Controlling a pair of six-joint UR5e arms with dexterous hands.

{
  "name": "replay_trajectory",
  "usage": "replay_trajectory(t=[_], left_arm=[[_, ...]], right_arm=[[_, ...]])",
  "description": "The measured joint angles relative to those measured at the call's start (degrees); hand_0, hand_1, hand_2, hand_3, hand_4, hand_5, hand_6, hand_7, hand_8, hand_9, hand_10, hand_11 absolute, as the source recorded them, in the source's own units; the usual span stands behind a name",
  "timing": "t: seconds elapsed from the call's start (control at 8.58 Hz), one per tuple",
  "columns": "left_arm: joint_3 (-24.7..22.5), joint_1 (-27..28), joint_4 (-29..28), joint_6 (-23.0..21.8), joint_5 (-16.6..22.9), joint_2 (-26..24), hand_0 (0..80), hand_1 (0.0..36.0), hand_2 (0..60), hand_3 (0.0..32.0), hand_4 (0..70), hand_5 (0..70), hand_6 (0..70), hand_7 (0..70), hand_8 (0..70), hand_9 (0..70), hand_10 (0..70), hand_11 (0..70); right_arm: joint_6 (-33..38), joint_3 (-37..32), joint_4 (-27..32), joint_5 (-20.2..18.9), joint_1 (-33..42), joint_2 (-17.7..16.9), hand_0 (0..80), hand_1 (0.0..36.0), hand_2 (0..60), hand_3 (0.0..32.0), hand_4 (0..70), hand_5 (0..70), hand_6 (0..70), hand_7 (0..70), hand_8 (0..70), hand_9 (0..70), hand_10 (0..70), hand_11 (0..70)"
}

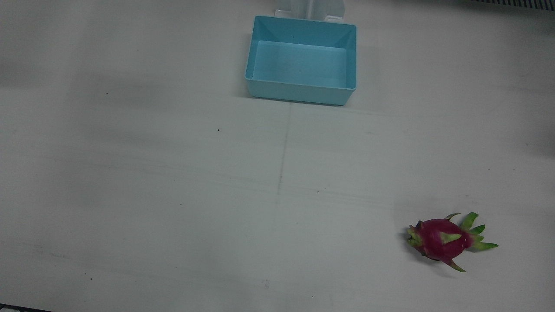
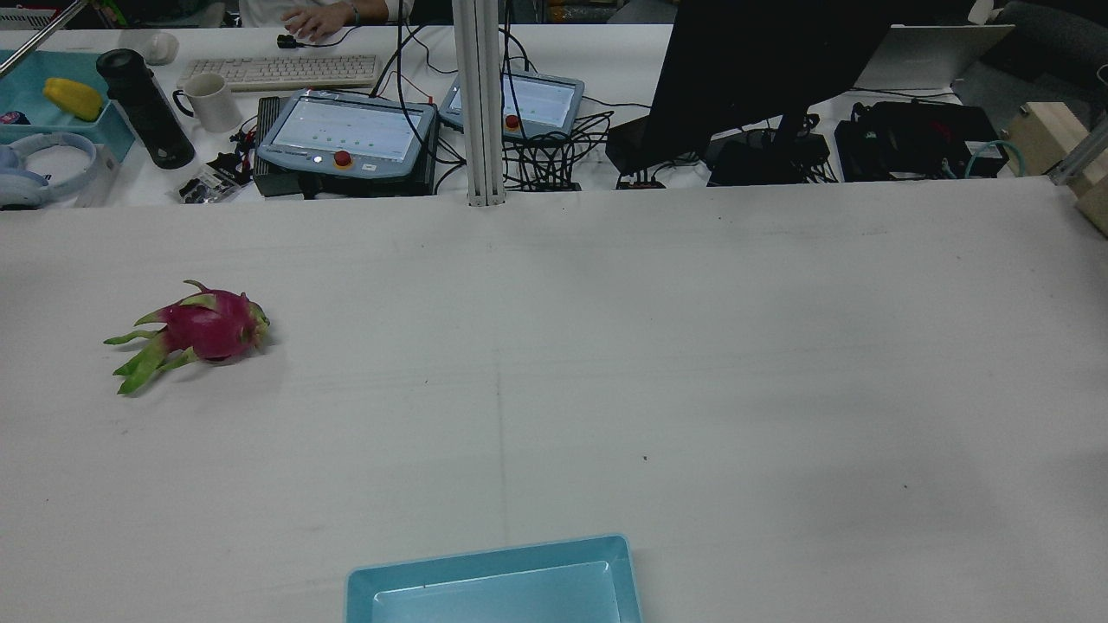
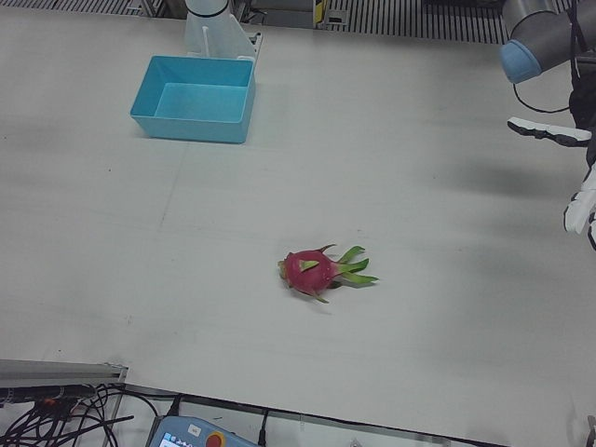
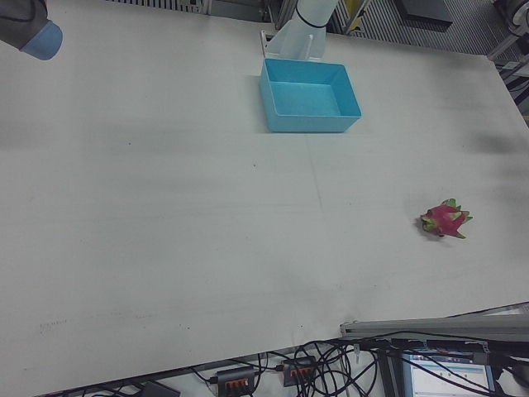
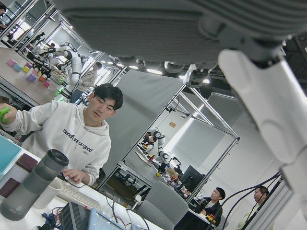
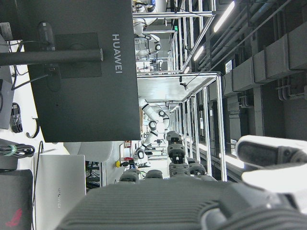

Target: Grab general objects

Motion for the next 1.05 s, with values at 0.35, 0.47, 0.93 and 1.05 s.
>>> replay_trajectory(t=[0.35, 0.47, 0.93, 1.05], left_arm=[[-5.8, 0.5, 11.9, 8.4, 1.0, -1.7, 63.0, 27.1, 2.5, 0.6, 2.5, 0.0, 0.0, 0.7, 0.0, 0.0, 0.0, 0.0], [-7.9, 0.5, 16.2, 11.8, 1.2, -2.4, 62.1, 26.4, 2.4, 0.0, 2.7, 0.0, 0.0, 0.6, 0.0, 0.0, 0.0, 0.0], [-13.5, 3.0, 34.1, 26.4, 0.9, -7.1, 64.0, 28.5, 5.5, 0.0, 2.2, 0.0, 0.0, 2.1, 0.0, 0.0, 0.0, 1.2], [-14.4, 3.7, 37.3, 29.1, 0.7, -8.3, 64.1, 28.3, 4.1, 0.0, 2.0, 0.0, 0.0, 2.0, 0.0, 0.0, 0.0, 0.6]], right_arm=[[0.0, 0.0, 0.0, 0.0, 0.0, 0.0, 0.0, 0.0, 0.0, 0.0, 0.0, 0.0, 0.0, 0.0, 0.0, 0.0, 0.0, 0.0], [0.0, 0.0, 0.0, 0.0, 0.0, 0.0, 0.0, 0.0, 0.0, 0.0, 0.0, 0.0, 0.0, 0.0, 0.0, 0.0, 0.0, 0.0], [0.0, 0.0, 0.0, 0.0, 0.0, 0.0, 0.0, 0.0, 0.0, 0.0, 0.0, 0.0, 0.0, 0.0, 0.0, 0.0, 0.0, 0.0], [0.0, 0.0, 0.0, 0.0, 0.0, 0.0, 0.0, 0.0, 0.0, 0.0, 0.0, 0.0, 0.0, 0.0, 0.0, 0.0, 0.0, 0.0]])
